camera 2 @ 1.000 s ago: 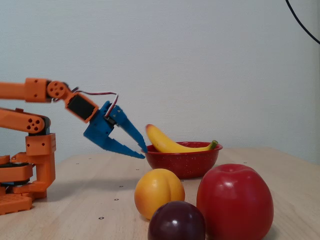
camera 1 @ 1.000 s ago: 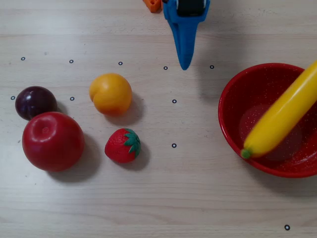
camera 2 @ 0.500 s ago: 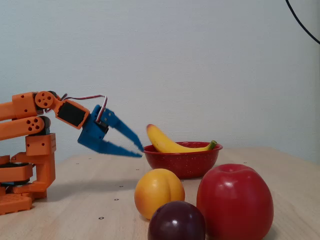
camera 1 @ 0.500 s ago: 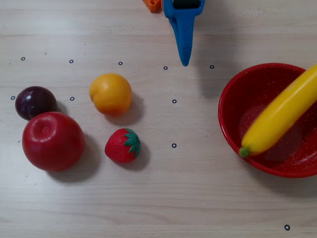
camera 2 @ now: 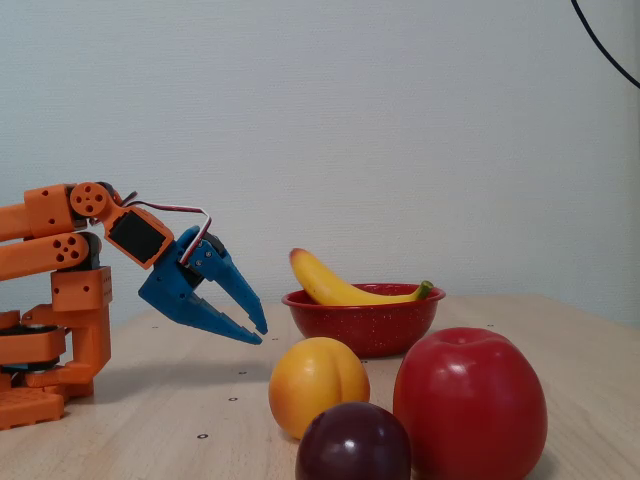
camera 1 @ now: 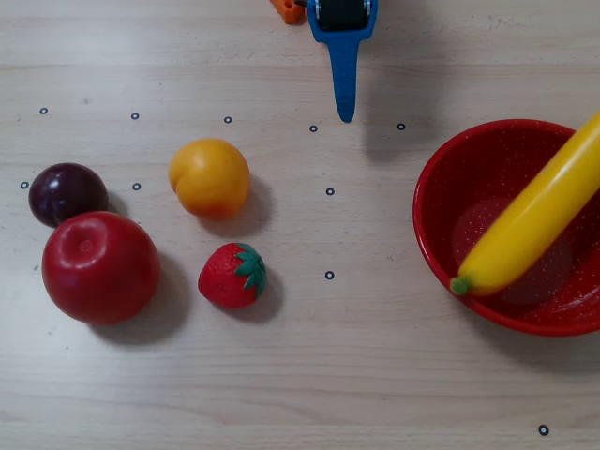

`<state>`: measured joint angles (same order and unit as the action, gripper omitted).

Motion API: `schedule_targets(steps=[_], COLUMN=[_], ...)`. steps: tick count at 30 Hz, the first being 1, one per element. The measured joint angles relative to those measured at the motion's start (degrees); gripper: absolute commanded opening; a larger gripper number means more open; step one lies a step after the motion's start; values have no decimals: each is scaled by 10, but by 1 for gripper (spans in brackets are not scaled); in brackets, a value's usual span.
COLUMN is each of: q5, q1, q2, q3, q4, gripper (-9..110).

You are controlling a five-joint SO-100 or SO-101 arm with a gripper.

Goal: Put the banana in the red bowl.

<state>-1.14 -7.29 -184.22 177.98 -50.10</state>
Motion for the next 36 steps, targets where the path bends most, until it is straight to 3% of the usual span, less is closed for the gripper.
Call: schedule_targets(steps=[36], q5=[-43], q1=[8], q2=[0], q3=[0], q4=[0], gripper=[0])
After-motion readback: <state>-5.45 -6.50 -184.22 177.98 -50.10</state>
